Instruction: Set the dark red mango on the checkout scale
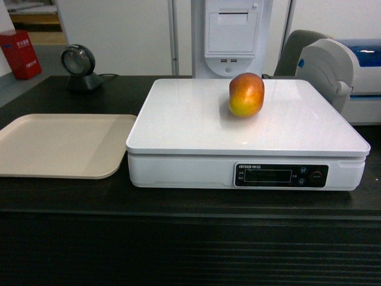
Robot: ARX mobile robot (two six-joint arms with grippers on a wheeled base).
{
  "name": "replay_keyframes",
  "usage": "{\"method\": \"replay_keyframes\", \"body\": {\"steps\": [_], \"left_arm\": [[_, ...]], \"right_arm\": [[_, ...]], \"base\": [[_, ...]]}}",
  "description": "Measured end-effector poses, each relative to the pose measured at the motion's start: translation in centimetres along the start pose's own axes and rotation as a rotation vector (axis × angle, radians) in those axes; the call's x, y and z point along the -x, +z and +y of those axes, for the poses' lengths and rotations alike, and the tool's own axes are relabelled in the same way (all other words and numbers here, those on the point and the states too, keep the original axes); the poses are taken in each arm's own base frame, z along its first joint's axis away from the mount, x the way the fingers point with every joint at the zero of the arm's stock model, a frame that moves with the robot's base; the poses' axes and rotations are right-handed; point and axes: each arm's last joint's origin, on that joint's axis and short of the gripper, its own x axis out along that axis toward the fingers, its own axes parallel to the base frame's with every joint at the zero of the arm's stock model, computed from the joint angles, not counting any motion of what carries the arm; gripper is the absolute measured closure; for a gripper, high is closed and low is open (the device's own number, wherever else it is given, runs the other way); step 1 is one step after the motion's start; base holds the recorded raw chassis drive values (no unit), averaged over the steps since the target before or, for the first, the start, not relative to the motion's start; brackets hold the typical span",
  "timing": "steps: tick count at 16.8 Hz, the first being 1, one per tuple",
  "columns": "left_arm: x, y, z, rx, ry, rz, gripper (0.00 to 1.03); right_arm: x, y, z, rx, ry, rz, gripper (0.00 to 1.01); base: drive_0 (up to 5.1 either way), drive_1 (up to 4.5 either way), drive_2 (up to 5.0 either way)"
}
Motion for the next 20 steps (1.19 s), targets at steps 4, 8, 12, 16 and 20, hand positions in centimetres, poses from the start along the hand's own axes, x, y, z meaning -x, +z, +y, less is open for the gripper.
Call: {"method": "replay_keyframes", "body": {"steps": [4,8,12,16,20], "left_arm": [[1.0,-0.7,0.0,0.0,0.001,-0.037,1.01],[1.7,-0.9,0.0,0.0,0.0,-0.026,1.01],[2.3,-1.0,0.0,0.0,0.0,-0.02,1.01],[2.8,-1.2,0.0,0.0,0.002,-0.003,1.01],[3.6,-1.5,0.0,0.0,0.001,0.0,1.01]], "right_arm": [[0.0,0.0,0.0,0.0,0.0,0.0,0.03],[0.0,0.0,0.0,0.0,0.0,0.0,0.03],[0.0,0.0,0.0,0.0,0.0,0.0,0.03],[0.0,0.0,0.0,0.0,0.0,0.0,0.03],[0.0,0.0,0.0,0.0,0.0,0.0,0.03]], "base": [[0.0,0.0,0.0],[0.0,0.0,0.0],[0.0,0.0,0.0],[0.0,0.0,0.0],[0.0,0.0,0.0]]}}
